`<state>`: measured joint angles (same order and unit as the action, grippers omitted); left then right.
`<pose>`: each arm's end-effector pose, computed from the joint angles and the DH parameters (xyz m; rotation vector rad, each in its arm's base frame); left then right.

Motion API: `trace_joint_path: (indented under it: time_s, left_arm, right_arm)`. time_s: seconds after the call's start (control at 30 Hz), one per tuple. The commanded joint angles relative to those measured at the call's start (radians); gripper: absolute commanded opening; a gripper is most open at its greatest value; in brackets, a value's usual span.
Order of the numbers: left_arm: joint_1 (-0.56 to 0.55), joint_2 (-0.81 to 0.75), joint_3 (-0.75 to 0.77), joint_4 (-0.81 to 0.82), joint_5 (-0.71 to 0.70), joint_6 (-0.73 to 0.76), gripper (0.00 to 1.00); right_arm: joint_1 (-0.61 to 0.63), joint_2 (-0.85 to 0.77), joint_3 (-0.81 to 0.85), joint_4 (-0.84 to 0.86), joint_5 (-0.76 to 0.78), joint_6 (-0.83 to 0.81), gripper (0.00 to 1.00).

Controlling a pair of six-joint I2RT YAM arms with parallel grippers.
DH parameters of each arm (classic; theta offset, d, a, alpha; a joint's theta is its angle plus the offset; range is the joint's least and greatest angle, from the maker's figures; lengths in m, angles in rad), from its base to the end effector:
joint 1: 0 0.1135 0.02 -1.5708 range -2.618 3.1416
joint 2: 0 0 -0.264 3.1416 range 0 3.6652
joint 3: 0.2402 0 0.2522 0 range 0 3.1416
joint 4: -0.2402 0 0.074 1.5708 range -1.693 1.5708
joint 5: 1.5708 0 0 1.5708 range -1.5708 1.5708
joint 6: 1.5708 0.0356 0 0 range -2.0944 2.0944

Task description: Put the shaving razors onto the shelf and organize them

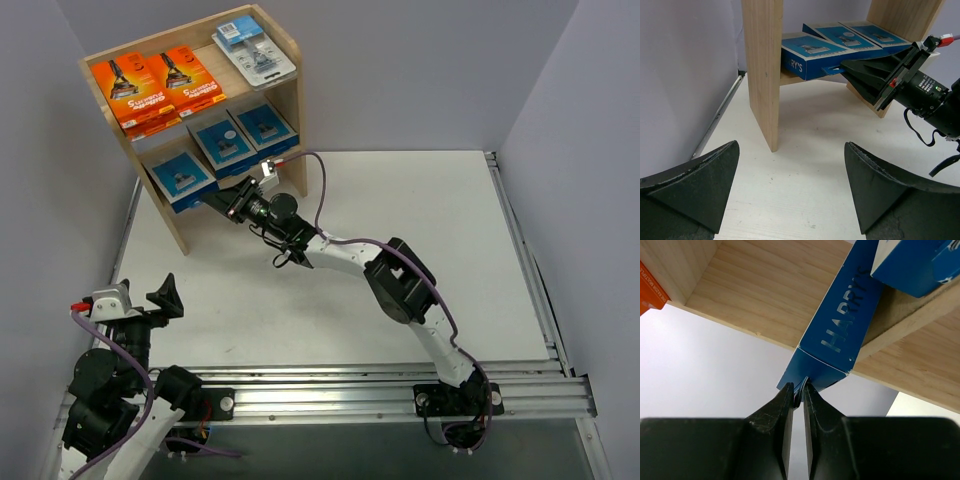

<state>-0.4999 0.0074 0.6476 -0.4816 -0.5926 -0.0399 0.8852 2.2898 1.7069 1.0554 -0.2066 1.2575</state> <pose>0.0261 0.0084 0.3262 -0.1634 1.4301 -0.0250 0.3289 0.4136 0.2769 0.0249 1.3578 1.9873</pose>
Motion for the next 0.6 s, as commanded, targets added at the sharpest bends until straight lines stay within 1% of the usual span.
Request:
trace_joint_path:
  time_s: [0.0, 0.03, 0.07, 0.17, 0.57]
  left_arm:
    - [0.011, -0.081, 0.004, 0.038, 0.011, 0.015, 0.95]
    - [0.011, -0.081, 0.004, 0.038, 0.01, 0.015, 0.95]
    - [0.011, -0.08, 0.004, 0.038, 0.011, 0.015, 0.95]
    - [0.012, -0.08, 0.003, 0.038, 0.013, 0.017, 0.95]
    - [0.015, -0.076, 0.003, 0.038, 0.019, 0.018, 0.95]
  right_arm:
    - [0.006, 0.013, 0.066, 0.057, -0.017, 0.013, 0.1]
    - [0.006, 0.016, 0.071, 0.057, -0.02, 0.016, 0.09]
    - [0.008, 0.022, 0.072, 0.06, -0.019, 0.017, 0.06]
    - [0.006, 0.031, 0.082, 0.061, -0.017, 0.025, 0.01]
    - [0.012, 0.049, 0.074, 0.089, 0.012, 0.056, 0.0]
